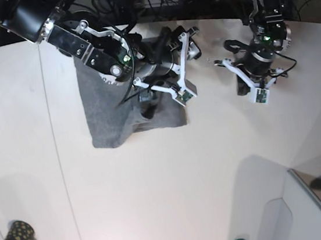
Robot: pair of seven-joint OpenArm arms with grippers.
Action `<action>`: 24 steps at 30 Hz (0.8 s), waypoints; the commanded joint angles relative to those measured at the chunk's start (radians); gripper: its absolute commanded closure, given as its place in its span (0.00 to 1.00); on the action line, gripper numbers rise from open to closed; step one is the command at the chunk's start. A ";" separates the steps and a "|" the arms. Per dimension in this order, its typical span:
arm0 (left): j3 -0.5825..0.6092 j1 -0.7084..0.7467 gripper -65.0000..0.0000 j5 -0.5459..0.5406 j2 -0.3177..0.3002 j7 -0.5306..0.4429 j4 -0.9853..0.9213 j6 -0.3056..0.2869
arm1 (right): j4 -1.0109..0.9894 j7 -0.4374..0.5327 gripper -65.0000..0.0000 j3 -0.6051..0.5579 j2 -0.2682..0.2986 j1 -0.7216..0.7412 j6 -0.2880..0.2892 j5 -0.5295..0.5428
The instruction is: Layout the t-shirt on the table in an organized manner, then fold the t-shirt properly
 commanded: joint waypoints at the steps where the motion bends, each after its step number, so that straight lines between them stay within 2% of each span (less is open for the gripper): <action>1: -0.036 0.018 1.00 -0.004 -0.020 -0.010 0.012 0.000 | 0.072 0.030 0.40 0.004 0.006 0.007 0.006 0.006; 4: -0.133 0.063 1.00 -0.004 -0.039 -0.013 0.012 -0.004 | 0.233 0.007 0.40 0.033 0.091 -0.035 -0.001 0.000; 6: -0.204 0.082 1.00 -0.004 -0.046 -0.013 0.012 -0.043 | 0.293 0.013 0.40 0.109 0.151 -0.082 -0.025 0.000; 8: -0.277 0.092 1.00 -0.004 -0.046 -0.013 0.009 -0.108 | 0.293 0.022 0.40 0.210 0.174 -0.120 -0.044 0.000; 10: -0.336 0.093 1.00 -0.004 -0.043 -0.013 0.009 -0.154 | 0.268 0.034 0.46 0.290 0.177 -0.143 -0.044 -0.002; 11: -0.365 0.093 1.00 -0.004 -0.039 -0.013 0.009 -0.177 | 0.253 0.040 0.53 0.327 0.178 -0.151 -0.044 -0.002; 13: -0.406 0.092 1.00 -0.004 -0.036 -0.013 0.011 -0.205 | 0.227 0.049 0.69 0.380 0.178 -0.154 -0.039 -0.002; 14: -0.420 0.090 1.00 -0.004 -0.036 -0.013 0.011 -0.212 | 0.205 0.056 0.81 0.400 0.178 -0.151 -0.039 -0.002; 16: -0.432 0.089 1.00 -0.004 -0.036 -0.013 0.011 -0.212 | 0.154 0.083 1.00 0.423 0.175 -0.132 -0.039 -0.002; 19: -0.428 0.090 1.00 -0.004 -0.036 -0.013 0.011 -0.212 | 0.061 0.120 0.97 0.403 0.169 -0.074 -0.039 0.002; 24: -0.428 0.084 1.00 -0.004 -0.010 -0.013 0.012 -0.214 | -0.053 0.137 0.97 0.311 0.094 0.024 -0.039 0.000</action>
